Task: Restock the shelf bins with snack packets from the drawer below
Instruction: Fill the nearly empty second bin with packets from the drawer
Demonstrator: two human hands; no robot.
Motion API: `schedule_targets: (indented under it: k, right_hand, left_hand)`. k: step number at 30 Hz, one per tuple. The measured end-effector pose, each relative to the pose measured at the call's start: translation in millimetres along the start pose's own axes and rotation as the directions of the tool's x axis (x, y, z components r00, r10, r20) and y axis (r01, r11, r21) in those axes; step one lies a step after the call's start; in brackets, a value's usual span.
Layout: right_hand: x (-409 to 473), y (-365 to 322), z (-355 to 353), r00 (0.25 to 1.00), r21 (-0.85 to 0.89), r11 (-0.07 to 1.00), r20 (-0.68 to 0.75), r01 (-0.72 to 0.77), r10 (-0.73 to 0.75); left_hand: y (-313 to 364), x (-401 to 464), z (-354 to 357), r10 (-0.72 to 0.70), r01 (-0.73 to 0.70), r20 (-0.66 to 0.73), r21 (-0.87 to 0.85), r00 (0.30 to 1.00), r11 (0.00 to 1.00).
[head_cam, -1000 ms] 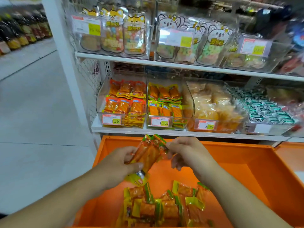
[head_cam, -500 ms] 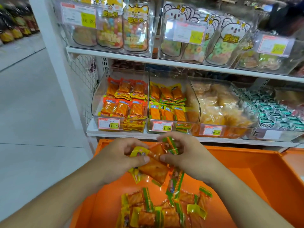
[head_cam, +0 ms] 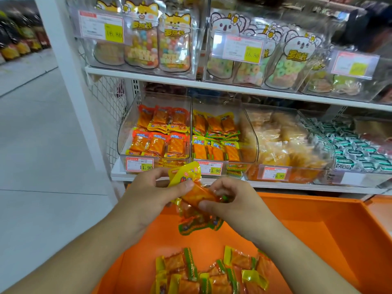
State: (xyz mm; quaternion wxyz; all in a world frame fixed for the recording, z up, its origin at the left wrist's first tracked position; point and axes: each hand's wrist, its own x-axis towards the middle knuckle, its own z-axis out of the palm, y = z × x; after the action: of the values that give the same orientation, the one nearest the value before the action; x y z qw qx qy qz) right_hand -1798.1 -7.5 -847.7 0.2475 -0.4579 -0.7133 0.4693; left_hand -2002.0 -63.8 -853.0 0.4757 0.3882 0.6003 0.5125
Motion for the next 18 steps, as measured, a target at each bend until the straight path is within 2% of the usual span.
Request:
schedule_targets:
  k: [6, 9, 13, 18]
  right_hand:
    - [-5.8, 3.7, 7.6, 0.992, 0.182, 0.983, 0.128, -0.031, 0.007]
    - [-6.1, 4.1, 12.2, 0.998, 0.281, 0.958, 0.053, -0.051, 0.037]
    - [-4.3, 8.3, 18.1, 0.994, 0.433, 0.899, -0.05, -0.065, 0.096]
    - [-5.0, 6.5, 24.4, 0.986, 0.476, 0.875, -0.079, -0.091, 0.146]
  left_hand:
    - [-4.4, -5.1, 6.9, 0.002, -0.003, -0.005, -0.093, 1.0, 0.996]
    - [-2.2, -7.6, 7.8, -0.005, 0.011, 0.055, -0.108, 0.998, 0.994]
    - [-2.3, -10.9, 9.6, -0.011, 0.017, 0.154, -0.036, 0.988, 0.999]
    - [-8.8, -7.4, 11.8, -0.014, 0.015, 0.091, -0.011, 0.996, 1.0]
